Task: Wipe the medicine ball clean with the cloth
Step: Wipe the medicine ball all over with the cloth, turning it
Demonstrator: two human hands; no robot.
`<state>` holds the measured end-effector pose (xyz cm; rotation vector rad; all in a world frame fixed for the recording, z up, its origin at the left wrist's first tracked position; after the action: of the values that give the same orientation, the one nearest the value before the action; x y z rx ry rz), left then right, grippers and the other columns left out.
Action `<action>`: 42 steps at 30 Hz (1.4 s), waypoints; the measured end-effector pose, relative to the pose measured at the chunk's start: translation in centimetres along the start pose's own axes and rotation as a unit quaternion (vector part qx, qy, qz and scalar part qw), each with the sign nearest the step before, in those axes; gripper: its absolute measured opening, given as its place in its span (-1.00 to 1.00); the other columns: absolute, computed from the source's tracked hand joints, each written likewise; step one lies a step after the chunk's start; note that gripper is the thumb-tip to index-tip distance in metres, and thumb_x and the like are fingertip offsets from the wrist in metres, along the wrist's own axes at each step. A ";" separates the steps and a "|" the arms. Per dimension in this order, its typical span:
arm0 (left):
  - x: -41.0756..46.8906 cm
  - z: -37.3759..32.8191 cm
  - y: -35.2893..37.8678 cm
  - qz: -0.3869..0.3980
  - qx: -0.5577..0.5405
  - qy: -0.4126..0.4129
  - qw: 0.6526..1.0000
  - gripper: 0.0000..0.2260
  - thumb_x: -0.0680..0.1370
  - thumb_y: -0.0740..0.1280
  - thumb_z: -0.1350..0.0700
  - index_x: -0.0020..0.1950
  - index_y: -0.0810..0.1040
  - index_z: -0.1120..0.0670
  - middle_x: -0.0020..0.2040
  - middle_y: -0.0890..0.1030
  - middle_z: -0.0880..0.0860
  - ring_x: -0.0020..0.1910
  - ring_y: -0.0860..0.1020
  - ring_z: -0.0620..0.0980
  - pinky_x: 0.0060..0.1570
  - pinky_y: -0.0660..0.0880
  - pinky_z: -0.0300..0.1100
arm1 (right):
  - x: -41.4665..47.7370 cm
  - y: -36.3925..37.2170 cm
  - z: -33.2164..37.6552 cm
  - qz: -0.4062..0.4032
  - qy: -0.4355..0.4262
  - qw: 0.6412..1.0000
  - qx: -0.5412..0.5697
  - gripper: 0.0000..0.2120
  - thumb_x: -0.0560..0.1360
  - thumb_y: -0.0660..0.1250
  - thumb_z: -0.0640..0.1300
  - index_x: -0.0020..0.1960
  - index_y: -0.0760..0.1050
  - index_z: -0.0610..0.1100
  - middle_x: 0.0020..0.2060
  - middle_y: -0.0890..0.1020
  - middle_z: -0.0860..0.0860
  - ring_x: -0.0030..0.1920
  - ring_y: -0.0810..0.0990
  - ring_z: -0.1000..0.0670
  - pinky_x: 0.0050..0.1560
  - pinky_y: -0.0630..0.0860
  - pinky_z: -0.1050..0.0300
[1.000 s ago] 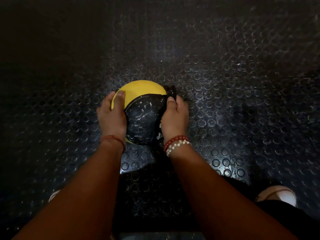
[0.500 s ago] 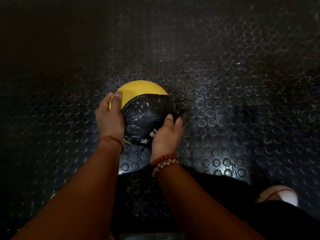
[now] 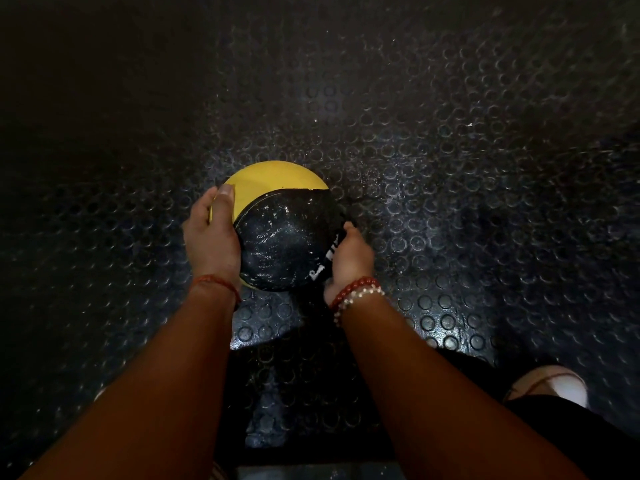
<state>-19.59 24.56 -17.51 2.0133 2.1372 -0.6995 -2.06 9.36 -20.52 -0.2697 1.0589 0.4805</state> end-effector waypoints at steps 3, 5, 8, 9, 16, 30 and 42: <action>0.0 -0.2 0.2 0.002 -0.006 0.001 1.000 -0.42 0.35 0.35 -0.29 0.26 0.60 -0.02 0.30 0.56 0.03 0.27 0.55 -0.05 0.36 0.45 0.01 | -1.2 0.2 -2.1 -0.038 -0.008 0.999 0.018 -0.53 0.63 0.05 0.06 0.49 0.20 -0.08 0.46 0.29 -0.04 0.43 0.29 -0.08 0.41 0.24 -0.02; 0.1 -0.3 0.2 0.000 -0.003 0.005 1.000 -0.44 0.34 0.34 -0.30 0.23 0.62 -0.04 0.28 0.57 0.02 0.26 0.55 -0.06 0.37 0.44 0.00 | -2.6 0.5 -1.6 -0.069 -0.089 0.994 -0.005 -0.50 0.63 0.05 0.07 0.52 0.11 -0.05 0.50 0.19 0.00 0.47 0.22 -0.05 0.42 0.18 0.06; 0.3 -0.3 0.1 0.002 0.007 0.000 1.000 -0.41 0.31 0.34 -0.34 0.24 0.63 -0.06 0.29 0.56 0.02 0.26 0.55 -0.05 0.37 0.44 0.02 | -4.6 1.3 1.7 -0.081 -0.242 0.961 -0.108 -0.55 0.63 0.07 0.03 0.50 0.19 -0.03 0.49 0.18 0.03 0.44 0.23 0.03 0.28 0.14 0.26; 0.3 -0.3 0.0 0.001 0.011 0.000 1.000 -0.39 0.30 0.34 -0.35 0.24 0.63 -0.06 0.30 0.55 0.03 0.26 0.54 -0.05 0.37 0.43 0.02 | -5.0 1.7 2.9 -0.070 -0.290 0.945 -0.133 -0.57 0.63 0.08 0.00 0.48 0.24 -0.02 0.47 0.20 0.03 0.42 0.26 0.04 0.28 0.16 0.27; 0.1 -0.3 0.1 0.005 0.020 0.011 1.000 -0.33 0.30 0.33 -0.36 0.31 0.59 -0.04 0.33 0.52 0.03 0.28 0.51 -0.05 0.38 0.42 0.01 | -1.3 2.8 6.9 0.010 -0.287 0.937 -0.201 -0.66 0.61 0.09 -0.01 0.31 0.48 -0.05 0.24 0.46 0.02 0.10 0.46 0.07 0.17 0.42 0.15; 0.5 -0.9 0.7 0.002 0.035 0.032 0.999 -0.49 0.47 0.32 -0.22 0.34 0.57 -0.01 0.34 0.51 0.02 0.26 0.50 -0.10 0.17 0.37 -0.32 | -5.1 2.2 4.5 -0.069 -0.339 0.919 -0.187 -0.59 0.61 0.09 0.01 0.44 0.31 0.00 0.43 0.26 0.02 0.39 0.31 -0.02 0.35 0.33 0.04; -0.3 -0.6 1.2 -0.002 0.031 0.024 0.999 -0.45 0.31 0.34 -0.34 0.19 0.62 -0.07 0.28 0.55 0.02 0.22 0.54 -0.09 0.28 0.46 -0.11 | 1.1 2.5 8.2 0.006 -0.246 0.942 -0.231 -0.69 0.61 0.11 -0.02 0.18 0.53 -0.13 0.01 0.54 0.04 0.02 0.51 0.00 0.11 0.41 0.12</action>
<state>-18.26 24.55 -17.13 2.0778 2.1713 -0.7333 3.37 15.40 -17.62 -0.5259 0.4494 0.7619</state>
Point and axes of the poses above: each hand's wrist, its own x-axis towards the middle knuckle, its own y-axis out of the palm, z = x × y, the point moved 10 cm from there along x, towards the middle knuckle
